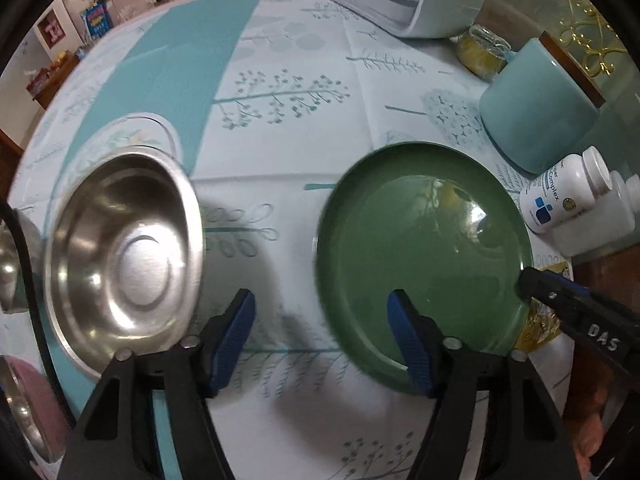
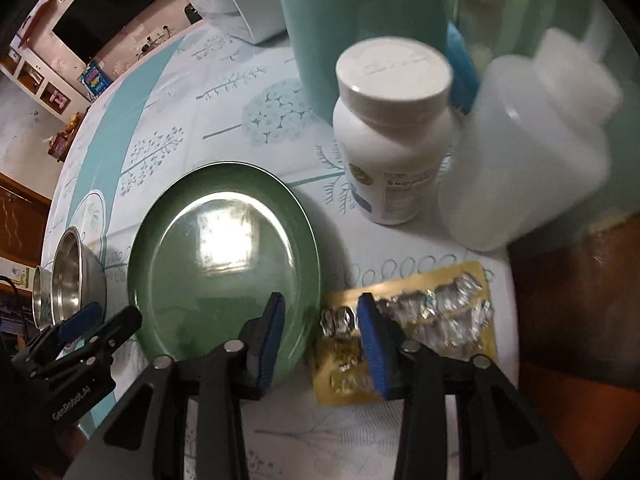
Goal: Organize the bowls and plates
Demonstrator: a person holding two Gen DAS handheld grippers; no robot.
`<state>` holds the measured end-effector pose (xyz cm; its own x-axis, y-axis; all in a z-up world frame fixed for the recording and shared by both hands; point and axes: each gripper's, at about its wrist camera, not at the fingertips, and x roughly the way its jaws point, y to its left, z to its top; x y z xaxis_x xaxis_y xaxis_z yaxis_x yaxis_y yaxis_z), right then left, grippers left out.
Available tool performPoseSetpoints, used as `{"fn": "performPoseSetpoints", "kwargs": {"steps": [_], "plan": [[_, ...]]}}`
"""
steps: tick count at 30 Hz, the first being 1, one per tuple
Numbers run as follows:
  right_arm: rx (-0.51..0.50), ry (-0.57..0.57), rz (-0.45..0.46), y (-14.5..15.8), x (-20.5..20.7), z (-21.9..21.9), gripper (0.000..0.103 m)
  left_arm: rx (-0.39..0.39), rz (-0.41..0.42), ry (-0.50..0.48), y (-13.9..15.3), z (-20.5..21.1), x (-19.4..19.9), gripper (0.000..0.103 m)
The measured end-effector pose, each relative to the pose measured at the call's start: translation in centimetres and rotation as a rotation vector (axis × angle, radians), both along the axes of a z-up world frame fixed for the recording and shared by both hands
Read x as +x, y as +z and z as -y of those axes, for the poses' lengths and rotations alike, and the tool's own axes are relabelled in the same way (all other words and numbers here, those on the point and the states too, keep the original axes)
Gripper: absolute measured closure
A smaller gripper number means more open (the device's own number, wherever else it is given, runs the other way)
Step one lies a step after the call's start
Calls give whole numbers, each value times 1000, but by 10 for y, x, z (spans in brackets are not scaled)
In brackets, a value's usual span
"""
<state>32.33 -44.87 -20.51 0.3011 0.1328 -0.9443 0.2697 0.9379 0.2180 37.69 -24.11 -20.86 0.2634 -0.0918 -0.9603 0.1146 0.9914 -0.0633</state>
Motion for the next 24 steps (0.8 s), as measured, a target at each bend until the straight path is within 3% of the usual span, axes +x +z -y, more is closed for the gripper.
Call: {"fn": "performPoseSetpoints", "kwargs": {"steps": [6, 10, 15, 20, 24], "plan": [[1, 25, 3, -8, 12, 4, 80, -30, -48, 15, -13, 6, 10, 47], [28, 35, 7, -9, 17, 8, 88, -53, -80, 10, -20, 12, 13, 57], [60, 58, 18, -11, 20, 6, 92, -50, -62, 13, -22, 16, 15, 61], [31, 50, 23, -10, 16, 5, 92, -103, -72, 48, -21, 4, 17, 84], [24, 37, 15, -10, 9, 6, 92, -80, -74, 26, -20, 4, 9, 89]]}}
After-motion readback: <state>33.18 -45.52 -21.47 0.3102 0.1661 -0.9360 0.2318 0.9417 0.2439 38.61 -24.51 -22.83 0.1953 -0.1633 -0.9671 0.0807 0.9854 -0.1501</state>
